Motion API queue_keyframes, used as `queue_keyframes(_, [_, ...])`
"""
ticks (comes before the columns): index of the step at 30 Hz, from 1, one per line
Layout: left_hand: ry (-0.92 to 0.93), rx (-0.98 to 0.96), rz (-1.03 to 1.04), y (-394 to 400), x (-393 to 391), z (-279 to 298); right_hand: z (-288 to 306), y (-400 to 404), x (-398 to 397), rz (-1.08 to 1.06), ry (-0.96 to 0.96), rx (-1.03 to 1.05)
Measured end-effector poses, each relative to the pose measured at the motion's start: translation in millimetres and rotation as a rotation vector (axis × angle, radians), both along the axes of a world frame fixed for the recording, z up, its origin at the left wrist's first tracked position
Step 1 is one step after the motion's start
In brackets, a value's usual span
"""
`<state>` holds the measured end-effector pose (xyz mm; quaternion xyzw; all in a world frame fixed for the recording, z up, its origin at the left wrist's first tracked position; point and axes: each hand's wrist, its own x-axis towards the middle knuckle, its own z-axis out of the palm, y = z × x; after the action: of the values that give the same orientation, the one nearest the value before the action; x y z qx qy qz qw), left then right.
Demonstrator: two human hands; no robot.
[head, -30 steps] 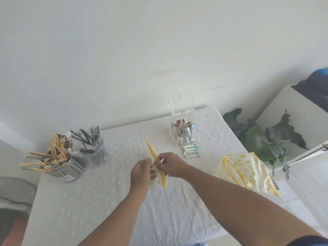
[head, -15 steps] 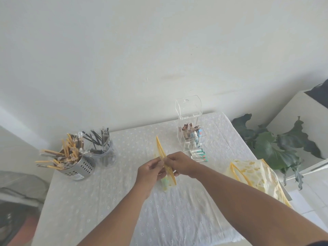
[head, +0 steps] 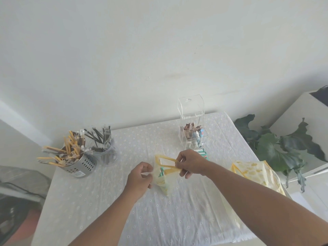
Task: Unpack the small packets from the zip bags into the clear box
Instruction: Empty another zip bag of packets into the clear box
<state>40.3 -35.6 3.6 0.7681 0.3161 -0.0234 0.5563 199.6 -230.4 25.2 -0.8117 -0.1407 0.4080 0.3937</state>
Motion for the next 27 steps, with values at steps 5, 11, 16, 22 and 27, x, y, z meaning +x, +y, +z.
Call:
queue_keyframes(5, [-0.035,0.057,-0.038,-2.0,-0.3,2.1,16.2,1.0,-4.1,-0.002,0.007,0.045])
queue_keyframes(11, [-0.064,-0.041,-0.029,-29.1,19.0,13.0,10.8,31.6,-35.4,0.137,-0.018,0.03])
queue_keyframes(16, [-0.051,0.068,0.049,-14.1,10.7,4.1,3.4,35.7,-41.7,0.006,0.002,0.028])
queue_keyframes(22, [-0.04,0.3,-0.101,25.9,-21.9,-7.1,-2.0,6.4,-23.9,-0.129,-0.035,-0.053])
queue_keyframes(27, [-0.056,0.351,-0.289,31.0,-30.1,-11.8,-3.9,-2.8,-19.0,-0.096,-0.052,-0.088])
